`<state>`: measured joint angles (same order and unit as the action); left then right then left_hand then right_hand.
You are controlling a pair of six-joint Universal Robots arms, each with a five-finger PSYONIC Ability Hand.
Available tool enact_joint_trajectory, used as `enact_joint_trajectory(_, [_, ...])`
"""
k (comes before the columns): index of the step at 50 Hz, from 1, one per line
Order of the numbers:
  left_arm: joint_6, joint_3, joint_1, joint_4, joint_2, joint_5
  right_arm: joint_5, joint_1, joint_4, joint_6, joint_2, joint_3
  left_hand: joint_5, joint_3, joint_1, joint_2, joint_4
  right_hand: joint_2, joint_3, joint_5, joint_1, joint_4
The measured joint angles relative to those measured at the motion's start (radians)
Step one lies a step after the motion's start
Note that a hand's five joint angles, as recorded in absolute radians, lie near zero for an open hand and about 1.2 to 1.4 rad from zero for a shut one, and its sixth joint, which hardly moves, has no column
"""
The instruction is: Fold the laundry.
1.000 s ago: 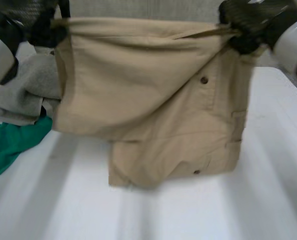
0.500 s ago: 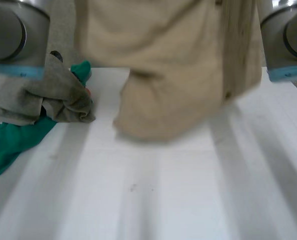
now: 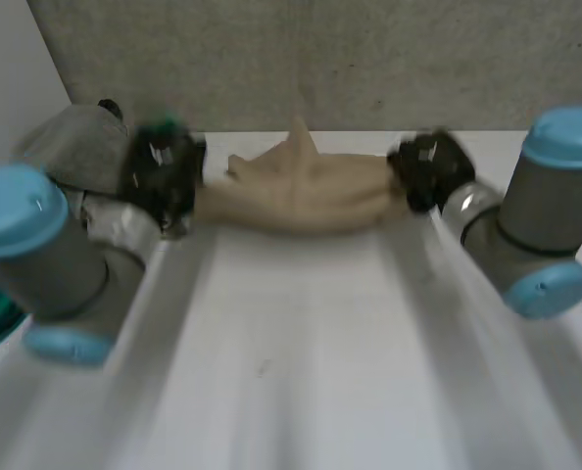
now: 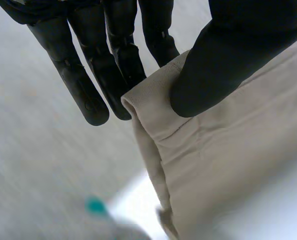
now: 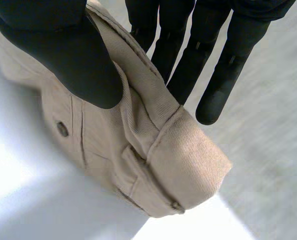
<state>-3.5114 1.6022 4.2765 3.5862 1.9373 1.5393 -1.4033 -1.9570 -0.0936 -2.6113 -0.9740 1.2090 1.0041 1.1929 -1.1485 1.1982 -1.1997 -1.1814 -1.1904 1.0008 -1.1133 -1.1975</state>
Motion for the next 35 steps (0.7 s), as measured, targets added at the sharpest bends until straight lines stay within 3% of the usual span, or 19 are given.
enact_joint_trajectory(11, [-0.224, 0.276, -0.155, -0.311, -0.157, 0.067, -0.008, 0.003, 0.369, 0.209, -0.066, 0.203, 0.000, 0.000, 0.000, 0.000, 0.000, 0.000, 0.000, 0.000, 0.000, 0.000])
enact_joint_trajectory(17, [-0.269, 0.321, -0.223, -0.587, -0.243, 0.089, -0.002, 0.009, 0.589, 0.322, -0.224, 0.349, 0.000, 0.000, 0.000, 0.000, 0.000, 0.000, 0.000, 0.000, 0.000, 0.000])
enact_joint_trajectory(22, [-0.273, 0.309, -0.283, -0.745, -0.258, 0.091, -0.004, 0.013, 0.637, 0.436, -0.332, 0.461, 0.000, 0.000, 0.000, 0.000, 0.000, 0.000, 0.000, 0.000, 0.000, 0.000])
enact_joint_trajectory(25, [-0.271, 0.278, -0.300, -0.753, -0.254, 0.091, -0.005, 0.014, 0.630, 0.470, -0.361, 0.499, -0.018, -0.028, 0.016, -0.028, 0.022, 0.000, 0.000, 0.000, 0.000, 0.000])
enact_joint_trajectory(28, [-0.269, 0.237, -0.299, -0.712, -0.248, 0.090, -0.004, 0.014, 0.606, 0.482, -0.370, 0.517, -0.179, -0.191, 0.185, -0.214, 0.196, 0.000, 0.000, 0.000, 0.000, 0.000])
enact_joint_trajectory(29, [-0.268, 0.216, -0.294, -0.681, -0.246, 0.089, -0.004, 0.014, 0.589, 0.483, -0.371, 0.521, -0.539, -0.562, 0.579, -0.572, 0.561, 0.000, 0.000, 0.000, 0.000, 0.000])
enact_joint_trajectory(31, [-0.266, 0.184, -0.283, -0.620, -0.242, 0.088, -0.005, 0.014, 0.560, 0.480, -0.369, 0.524, -0.686, -0.689, 0.685, -0.696, 0.706, 0.000, 0.000, 0.000, -0.004, 0.000])
enact_joint_trajectory(35, [-0.264, 0.121, -0.251, -0.468, -0.218, 0.080, -0.005, 0.012, 0.496, 0.461, -0.364, 0.525, -0.709, -0.711, 0.685, -0.718, 0.732, 0.000, 0.000, 0.000, -0.004, 0.000])
